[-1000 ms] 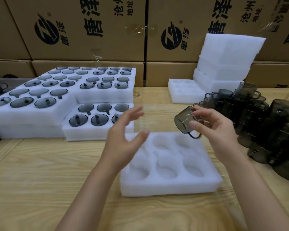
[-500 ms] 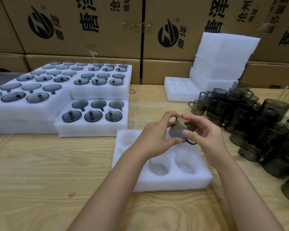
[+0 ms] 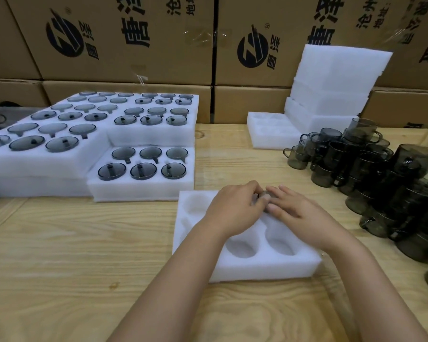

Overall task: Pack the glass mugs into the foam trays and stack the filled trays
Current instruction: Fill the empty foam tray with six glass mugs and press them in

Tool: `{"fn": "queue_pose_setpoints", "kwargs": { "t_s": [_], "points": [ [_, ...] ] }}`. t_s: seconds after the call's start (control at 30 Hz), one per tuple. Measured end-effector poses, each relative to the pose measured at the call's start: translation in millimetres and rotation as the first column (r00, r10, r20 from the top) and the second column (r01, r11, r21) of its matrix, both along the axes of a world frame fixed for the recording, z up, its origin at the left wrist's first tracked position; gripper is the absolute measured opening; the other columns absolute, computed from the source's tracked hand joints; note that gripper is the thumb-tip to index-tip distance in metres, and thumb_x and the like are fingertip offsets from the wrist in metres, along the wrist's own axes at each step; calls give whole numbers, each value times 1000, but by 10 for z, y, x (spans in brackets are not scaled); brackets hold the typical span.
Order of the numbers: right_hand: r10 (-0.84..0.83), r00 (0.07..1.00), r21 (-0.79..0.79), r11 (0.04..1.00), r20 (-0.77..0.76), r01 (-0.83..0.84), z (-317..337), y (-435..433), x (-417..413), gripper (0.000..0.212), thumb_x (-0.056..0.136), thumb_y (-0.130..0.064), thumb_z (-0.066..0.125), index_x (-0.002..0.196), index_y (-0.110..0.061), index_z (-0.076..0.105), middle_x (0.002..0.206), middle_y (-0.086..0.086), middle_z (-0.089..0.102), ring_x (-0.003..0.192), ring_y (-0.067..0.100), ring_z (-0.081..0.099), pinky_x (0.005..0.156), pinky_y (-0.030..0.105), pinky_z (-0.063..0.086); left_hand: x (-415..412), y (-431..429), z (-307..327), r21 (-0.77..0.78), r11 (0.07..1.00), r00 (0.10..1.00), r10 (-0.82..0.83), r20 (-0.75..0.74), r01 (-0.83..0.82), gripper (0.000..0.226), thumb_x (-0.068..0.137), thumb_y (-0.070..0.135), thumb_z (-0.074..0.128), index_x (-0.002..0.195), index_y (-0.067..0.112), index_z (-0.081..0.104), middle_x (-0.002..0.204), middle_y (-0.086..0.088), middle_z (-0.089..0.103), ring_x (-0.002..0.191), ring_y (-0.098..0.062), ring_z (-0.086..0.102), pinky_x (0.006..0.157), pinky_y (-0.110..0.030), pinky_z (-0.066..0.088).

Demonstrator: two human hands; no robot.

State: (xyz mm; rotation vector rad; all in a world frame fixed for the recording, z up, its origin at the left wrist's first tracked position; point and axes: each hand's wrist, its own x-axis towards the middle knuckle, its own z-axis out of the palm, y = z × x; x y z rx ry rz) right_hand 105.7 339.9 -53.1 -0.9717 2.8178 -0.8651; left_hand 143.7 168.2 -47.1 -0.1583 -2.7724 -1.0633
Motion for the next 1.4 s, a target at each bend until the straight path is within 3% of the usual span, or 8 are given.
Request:
{"fn": "queue_pose_setpoints", "kwargs": {
  "t_s": [0.23, 0.43, 0.57, 0.7, 0.8, 0.93, 1.1, 1.4],
  "points": [
    [7, 999, 133, 991, 35, -12, -40, -39, 3, 40, 103, -31, 25, 141, -34, 38, 154, -17, 12, 144, 3, -4, 115, 31, -7, -58, 28, -12, -37, 997, 997, 67, 40, -65, 22, 85, 37, 63, 102, 24, 59, 117, 6, 66, 113, -18, 55, 91, -36, 46],
    [23, 954, -382, 919, 298, 98, -129, -27, 25, 32, 96, -16, 51, 108, -42, 38, 135, -30, 41, 138, 4, 29, 117, 41, 15, -69, 67, 43, -90, 987, 990, 138, 43, -134, 22, 84, 38, 65, 103, 26, 62, 106, 5, 66, 108, -20, 55, 90, -31, 39],
    [92, 903, -519, 840, 420, 156, -161, -12, 15, 45, 92, -9, 56, 123, -37, 39, 141, -23, 43, 124, -10, 41, 99, 16, 35, 76, -73, 140, -413, 905, 994, 113, 0, -103, 38, 91, 53, 51, 122, 33, 59, 127, 8, 60, 124, -18, 49, 113, -41, 20],
    [93, 900, -584, 788, 426, 195, -181, -12, 0, 47, 91, -8, 58, 133, -25, 45, 133, -21, 53, 123, -9, 45, 99, 19, 37, 269, -577, 211, 244, 948, 958, 244, -147, -204, 17, 93, 35, 57, 106, 34, 68, 108, 19, 67, 106, -2, 59, 88, -20, 43],
    [-23, 916, -676, 667, 400, 312, -180, -27, -22, 28, 94, -15, 54, 121, -24, 57, 122, -15, 62, 108, -9, 55, 83, 8, 45, 335, -758, 34, 765, 634, 935, 329, -137, -111, 19, 93, 6, 56, 95, 20, 68, 93, 8, 72, 92, -4, 65, 78, -11, 46],
    [-367, 896, -640, 631, 251, 438, -183, 61, -109, 19, 94, -20, 54, 104, -33, 63, 101, -13, 64, 89, 3, 58, 54, 6, 42, 379, -772, -271, 825, 564, 926, 329, -184, -36, 21, 81, 1, 61, 99, 11, 67, 100, 3, 70, 92, 1, 63, 80, -11, 45],
    [-690, 724, -600, 583, -10, 547, -25, 198, -414, 28, 89, -12, 53, 115, -16, 62, 103, 5, 65, 76, 13, 54, 73, 26, 40, 291, -803, -429, 953, 302, 979, 204, -30, -33, 23, 82, -1, 55, 100, 5, 67, 88, -5, 71, 78, -20, 65, 70, -29, 53],
    [-770, 637, -172, 634, -43, 754, 400, 315, -1204, 45, 90, -12, 50, 133, -6, 39, 128, 20, 47, 112, 38, 49, 88, 46, 45, 235, -818, -482, 917, 394, 990, 139, 8, -62, 34, 63, 6, 62, 97, 5, 66, 81, -5, 72, 70, -19, 67, 62, -28, 56]
  ]
}}
